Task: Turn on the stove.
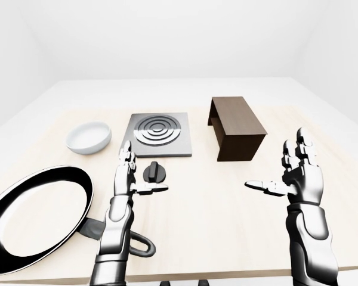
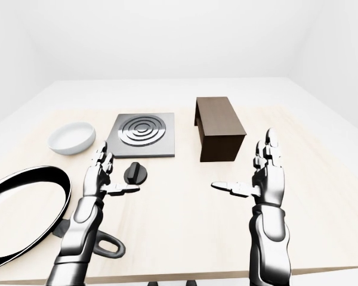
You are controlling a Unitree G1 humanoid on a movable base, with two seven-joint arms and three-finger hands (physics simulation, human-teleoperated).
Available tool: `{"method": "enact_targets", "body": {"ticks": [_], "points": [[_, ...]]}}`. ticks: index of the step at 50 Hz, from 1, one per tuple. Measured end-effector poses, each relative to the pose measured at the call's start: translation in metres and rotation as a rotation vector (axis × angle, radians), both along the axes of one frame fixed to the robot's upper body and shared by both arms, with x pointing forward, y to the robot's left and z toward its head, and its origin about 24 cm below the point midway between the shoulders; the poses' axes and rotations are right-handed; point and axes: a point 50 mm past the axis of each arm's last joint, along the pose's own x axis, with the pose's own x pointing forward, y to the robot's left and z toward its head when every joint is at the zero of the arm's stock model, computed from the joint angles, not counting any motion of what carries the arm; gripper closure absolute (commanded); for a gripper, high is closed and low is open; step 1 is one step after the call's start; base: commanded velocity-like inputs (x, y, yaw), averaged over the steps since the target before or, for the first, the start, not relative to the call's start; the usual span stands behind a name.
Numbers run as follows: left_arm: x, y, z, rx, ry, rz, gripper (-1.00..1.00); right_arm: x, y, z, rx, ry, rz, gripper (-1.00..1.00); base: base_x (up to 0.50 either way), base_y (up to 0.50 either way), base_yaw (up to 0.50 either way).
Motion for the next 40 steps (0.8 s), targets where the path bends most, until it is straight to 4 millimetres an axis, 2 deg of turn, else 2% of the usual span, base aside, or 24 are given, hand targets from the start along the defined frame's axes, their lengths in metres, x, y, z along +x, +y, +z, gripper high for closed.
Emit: {"method": "enact_targets", "body": {"ticks": [21, 40], "points": [[0.024, 0.002, -0.008, 0.018, 0.008, 0.015, -1.00, 0.001, 0.001, -0.003, 0.003, 0.012, 0.005, -1.00, 0.00, 0.00, 0.00], [0.025, -0.005, -0.025, 0.029, 0.078, -0.012, -1.00, 0.001, 0.001, -0.002, 0.000, 0.008, 0.006, -1.00, 0.00, 0.00, 0.00]]}}
